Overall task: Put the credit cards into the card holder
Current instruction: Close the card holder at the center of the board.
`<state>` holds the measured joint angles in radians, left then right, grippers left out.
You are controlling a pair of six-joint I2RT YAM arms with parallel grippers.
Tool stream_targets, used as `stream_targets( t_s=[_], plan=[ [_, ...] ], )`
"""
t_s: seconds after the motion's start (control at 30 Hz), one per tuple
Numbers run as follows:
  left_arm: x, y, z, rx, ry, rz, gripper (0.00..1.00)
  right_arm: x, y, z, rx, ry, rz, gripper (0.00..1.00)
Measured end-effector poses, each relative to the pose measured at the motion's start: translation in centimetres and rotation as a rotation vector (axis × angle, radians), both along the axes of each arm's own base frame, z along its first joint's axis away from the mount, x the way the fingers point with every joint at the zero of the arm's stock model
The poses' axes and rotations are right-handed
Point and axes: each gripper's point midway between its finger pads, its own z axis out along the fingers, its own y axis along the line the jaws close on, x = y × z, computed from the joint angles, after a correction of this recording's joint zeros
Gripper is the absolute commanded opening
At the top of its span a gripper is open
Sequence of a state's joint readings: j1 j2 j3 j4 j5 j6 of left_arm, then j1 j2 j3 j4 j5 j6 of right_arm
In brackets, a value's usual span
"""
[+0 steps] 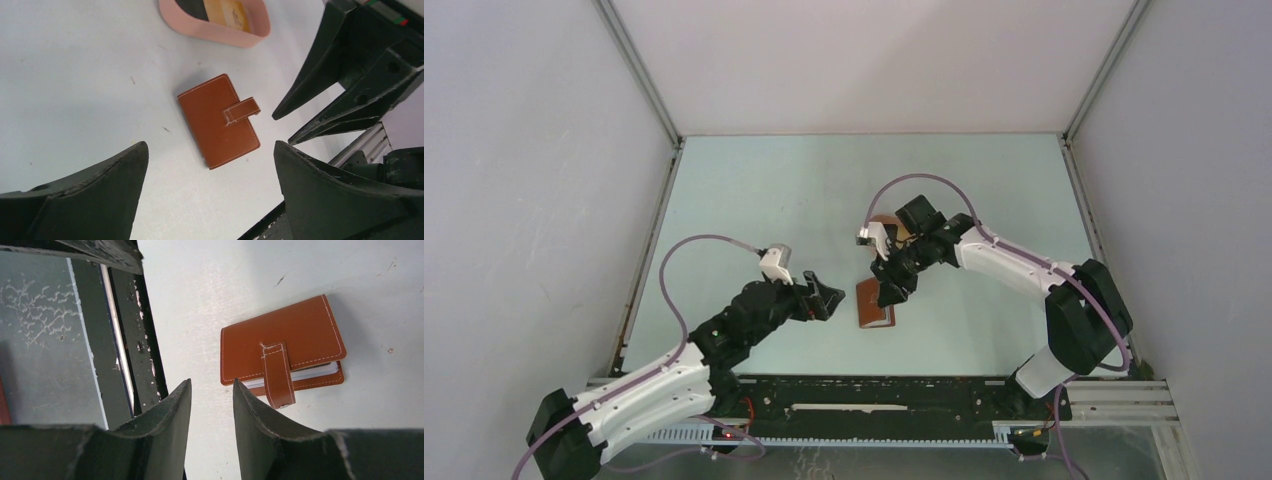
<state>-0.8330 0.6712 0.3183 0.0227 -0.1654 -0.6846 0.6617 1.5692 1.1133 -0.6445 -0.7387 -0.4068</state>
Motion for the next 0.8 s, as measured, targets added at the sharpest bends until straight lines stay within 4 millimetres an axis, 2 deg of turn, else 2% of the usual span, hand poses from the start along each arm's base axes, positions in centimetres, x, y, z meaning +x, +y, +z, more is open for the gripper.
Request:
stream_targets(
  t_s=[0.23, 0.4, 0.63, 0.8],
  plan=[
    [-0.3, -0.1, -3.4, 0.022, 0.085, -0.011, 1.0, 0.3, 0.3, -1.5, -0.07, -0.025, 0.0, 0.42],
    [-0.5, -1.0, -4.6, 0.004, 0.126, -0.038, 0.99, 0.8, 0.5, -3.1, -0.127, -0.033, -0.012, 0.41],
    [-0.2, -1.5, -5.5, 0.003, 0.156, -0.035, 0.9, 1.7, 0.4, -4.2, -0.183, -0.063, -0.043, 0.37],
    [0.0, -1.9, -7.2, 0.027, 0.199, -0.038, 0.84, 2.5, 0.2, -4.8, -0.216, -0.086, -0.066, 0.35]
  ],
)
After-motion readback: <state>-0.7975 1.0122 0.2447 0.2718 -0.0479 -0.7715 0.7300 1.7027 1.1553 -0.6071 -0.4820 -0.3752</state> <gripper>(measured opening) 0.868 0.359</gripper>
